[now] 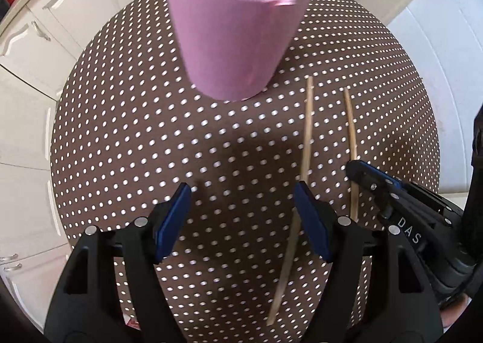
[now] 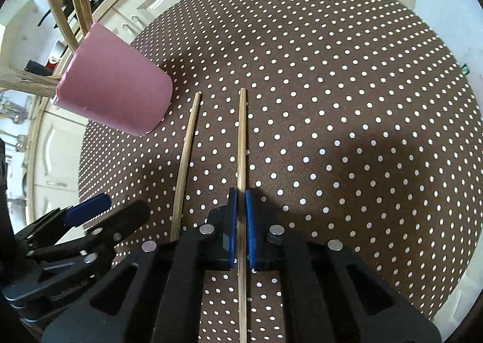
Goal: Organize utensils
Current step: 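Close the right gripper on a chopstick while the left gripper grasps another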
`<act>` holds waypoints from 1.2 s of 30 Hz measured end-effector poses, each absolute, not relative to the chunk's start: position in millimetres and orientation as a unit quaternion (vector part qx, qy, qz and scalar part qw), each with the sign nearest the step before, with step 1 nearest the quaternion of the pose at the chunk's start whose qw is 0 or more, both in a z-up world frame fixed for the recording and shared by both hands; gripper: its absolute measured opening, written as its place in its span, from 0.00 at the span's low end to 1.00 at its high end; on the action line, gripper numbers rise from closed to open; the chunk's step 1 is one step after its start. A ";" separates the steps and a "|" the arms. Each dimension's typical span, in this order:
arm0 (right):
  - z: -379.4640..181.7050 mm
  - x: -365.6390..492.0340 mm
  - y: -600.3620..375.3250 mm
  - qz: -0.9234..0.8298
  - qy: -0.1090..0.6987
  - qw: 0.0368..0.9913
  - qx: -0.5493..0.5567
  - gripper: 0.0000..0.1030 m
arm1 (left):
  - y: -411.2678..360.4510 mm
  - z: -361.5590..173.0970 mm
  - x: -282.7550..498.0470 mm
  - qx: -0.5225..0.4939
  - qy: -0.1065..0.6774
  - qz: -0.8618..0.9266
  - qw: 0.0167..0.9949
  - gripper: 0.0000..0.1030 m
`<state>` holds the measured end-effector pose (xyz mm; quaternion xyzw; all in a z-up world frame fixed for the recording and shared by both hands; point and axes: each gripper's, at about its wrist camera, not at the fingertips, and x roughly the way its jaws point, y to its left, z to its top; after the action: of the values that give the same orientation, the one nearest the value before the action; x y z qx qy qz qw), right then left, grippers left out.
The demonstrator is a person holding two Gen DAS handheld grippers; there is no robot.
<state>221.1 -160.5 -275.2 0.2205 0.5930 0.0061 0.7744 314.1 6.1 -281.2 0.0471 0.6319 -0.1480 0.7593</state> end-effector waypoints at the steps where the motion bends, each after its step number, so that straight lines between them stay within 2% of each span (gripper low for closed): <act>1: -272.6 221.5 -165.6 0.013 0.596 0.772 0.222 0.03 | 2.0 -281.4 313.6 0.051 0.629 -0.141 0.763 0.68; 12: -274.5 231.8 -203.5 0.060 0.616 0.741 0.260 0.03 | -36.7 -301.4 317.4 0.061 0.641 -0.116 0.756 0.66; 16: -274.0 234.9 -210.7 0.066 0.620 0.738 0.260 0.03 | -54.8 -310.2 324.7 0.065 0.647 -0.115 0.751 0.57; 21: -281.2 241.7 -218.7 0.073 0.622 0.733 0.264 0.03 | -76.7 -320.7 330.7 0.064 0.646 -0.093 0.755 0.57; 22: -280.8 241.5 -219.6 0.073 0.623 0.733 0.264 0.03 | -79.0 -323.1 328.8 0.059 0.645 -0.090 0.757 0.54; 24: -279.9 240.0 -221.9 0.074 0.624 0.732 0.263 0.03 | -77.4 -325.5 324.8 0.055 0.638 -0.087 0.763 0.40; 25: -279.9 239.9 -220.5 0.073 0.625 0.732 0.263 0.03 | -78.4 -325.0 324.7 0.056 0.635 -0.086 0.766 0.29; 27: -279.9 240.0 -221.9 0.073 0.626 0.731 0.262 0.03 | -79.2 -325.8 326.5 0.050 0.637 -0.085 0.764 0.25; 29: -280.9 242.7 -220.4 0.073 0.628 0.730 0.260 0.03 | -79.6 -326.9 328.5 0.041 0.638 -0.081 0.765 0.13; 31: -281.4 243.3 -221.6 0.073 0.629 0.729 0.261 0.03 | -78.0 -330.6 329.7 0.036 0.638 -0.077 0.765 0.09; 36: -282.2 248.4 -219.6 0.073 0.632 0.726 0.260 0.03 | -82.2 -332.2 325.7 0.039 0.640 -0.069 0.764 0.09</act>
<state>248.4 -219.6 -282.2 0.2605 0.6323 0.0729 0.7260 325.7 -82.2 -332.2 0.0387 0.6403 -0.0693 0.7640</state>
